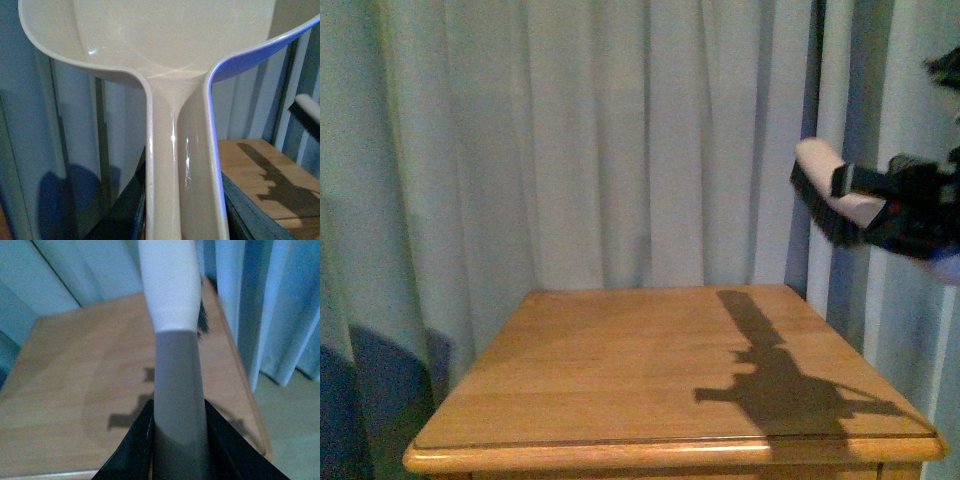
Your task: Clean up trash
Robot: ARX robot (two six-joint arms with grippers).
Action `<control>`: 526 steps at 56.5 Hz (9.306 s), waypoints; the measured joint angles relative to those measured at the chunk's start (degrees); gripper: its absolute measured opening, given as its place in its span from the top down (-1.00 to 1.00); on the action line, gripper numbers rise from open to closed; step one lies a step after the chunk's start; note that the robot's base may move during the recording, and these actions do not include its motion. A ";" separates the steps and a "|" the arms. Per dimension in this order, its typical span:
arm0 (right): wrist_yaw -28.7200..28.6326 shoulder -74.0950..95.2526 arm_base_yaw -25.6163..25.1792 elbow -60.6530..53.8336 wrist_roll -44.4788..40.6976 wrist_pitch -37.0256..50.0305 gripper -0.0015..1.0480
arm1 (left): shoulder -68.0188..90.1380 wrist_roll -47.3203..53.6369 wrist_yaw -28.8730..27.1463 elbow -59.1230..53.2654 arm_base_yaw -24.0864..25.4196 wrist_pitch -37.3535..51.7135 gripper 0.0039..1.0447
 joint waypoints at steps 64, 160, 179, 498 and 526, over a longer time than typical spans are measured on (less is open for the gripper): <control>14.67 -38.77 3.56 -23.28 -16.57 13.38 0.56 | 0.00 0.00 0.24 0.00 0.00 0.00 0.48; 14.40 -38.84 3.54 -23.61 -16.79 13.62 0.56 | -0.15 -0.35 -0.02 -0.22 0.17 -0.02 0.49; 14.67 -38.60 3.58 -23.61 -16.83 13.60 0.56 | 5.84 -2.89 5.25 6.84 3.13 -18.88 0.49; -48.44 -19.87 -26.56 3.37 -3.87 -12.90 0.58 | 47.10 23.67 -6.64 17.62 1.11 15.23 0.49; -51.69 -37.18 -29.31 2.25 9.97 -11.47 0.58 | 21.11 16.98 -18.47 9.97 -6.36 8.07 0.49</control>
